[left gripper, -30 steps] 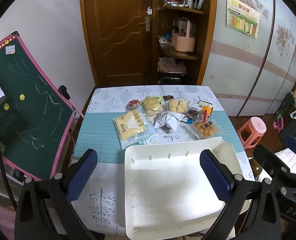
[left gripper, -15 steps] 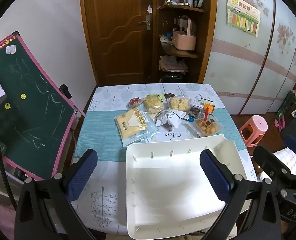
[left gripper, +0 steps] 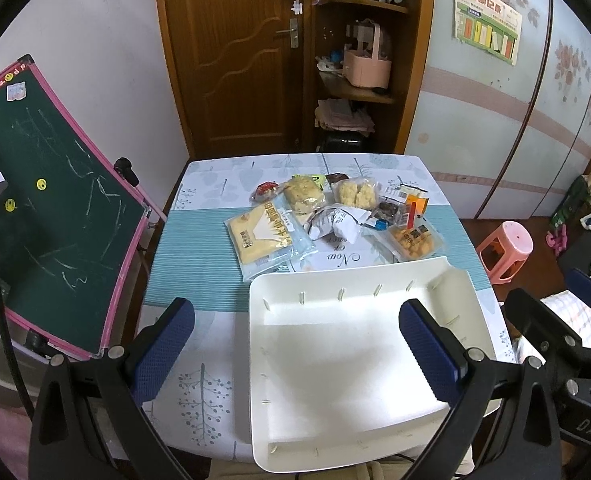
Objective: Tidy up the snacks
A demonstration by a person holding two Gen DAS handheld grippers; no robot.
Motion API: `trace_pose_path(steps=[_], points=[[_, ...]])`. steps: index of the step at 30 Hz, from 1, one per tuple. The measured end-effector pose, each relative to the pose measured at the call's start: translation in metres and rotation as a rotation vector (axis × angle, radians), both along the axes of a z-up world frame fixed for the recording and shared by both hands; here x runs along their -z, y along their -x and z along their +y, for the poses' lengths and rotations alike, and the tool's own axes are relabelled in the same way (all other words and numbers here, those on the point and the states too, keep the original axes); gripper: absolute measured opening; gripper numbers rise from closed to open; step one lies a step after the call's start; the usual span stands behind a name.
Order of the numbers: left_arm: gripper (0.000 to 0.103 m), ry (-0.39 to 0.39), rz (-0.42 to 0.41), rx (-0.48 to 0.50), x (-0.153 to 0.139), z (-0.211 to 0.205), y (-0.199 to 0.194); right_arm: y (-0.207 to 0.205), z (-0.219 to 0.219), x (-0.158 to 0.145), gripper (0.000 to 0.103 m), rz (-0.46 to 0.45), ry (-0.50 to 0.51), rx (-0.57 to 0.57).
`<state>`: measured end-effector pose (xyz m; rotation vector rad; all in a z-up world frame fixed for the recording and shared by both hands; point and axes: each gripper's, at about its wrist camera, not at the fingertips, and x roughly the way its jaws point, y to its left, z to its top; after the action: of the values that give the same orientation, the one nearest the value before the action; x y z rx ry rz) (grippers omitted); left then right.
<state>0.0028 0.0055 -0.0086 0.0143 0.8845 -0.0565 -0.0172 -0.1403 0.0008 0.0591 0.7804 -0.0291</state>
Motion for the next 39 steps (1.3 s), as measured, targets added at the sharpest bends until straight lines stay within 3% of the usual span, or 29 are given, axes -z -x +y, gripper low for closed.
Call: trace_pose_path(steps=[4,10,17,26,30,32,36,39], points=[[0.102,0.013,-0.001,0.004,0.003,-0.001,-0.002,-0.001,0.000,0.002,0.103,0.001,-0.001,-0.001],[0.102,-0.029,-0.010,0.014,0.003,-0.004,-0.004,-0.008,0.002,0.004,0.103,0.009,-0.006,-0.015],[0.102,-0.056,-0.016,0.022,-0.005,-0.007,-0.019,-0.017,-0.004,-0.014,0.103,-0.016,0.017,-0.034],[0.102,-0.106,-0.146,0.020,-0.041,-0.008,-0.043,-0.036,-0.011,-0.039,0.103,-0.053,0.043,-0.053],[0.102,-0.180,-0.206,-0.008,-0.049,-0.004,-0.071,-0.060,-0.019,-0.046,0.103,-0.050,0.076,-0.033],[0.102,-0.191,-0.195,-0.013,-0.047,0.003,-0.093,-0.077,-0.027,-0.045,0.103,-0.031,0.089,-0.023],[0.102,-0.138,-0.156,0.012,-0.028,0.020,-0.128,-0.113,-0.049,-0.029,0.103,0.039,0.074,0.007],[0.102,-0.107,-0.064,0.019,0.000,0.031,-0.156,-0.141,-0.068,-0.007,0.103,0.121,0.035,0.034]])
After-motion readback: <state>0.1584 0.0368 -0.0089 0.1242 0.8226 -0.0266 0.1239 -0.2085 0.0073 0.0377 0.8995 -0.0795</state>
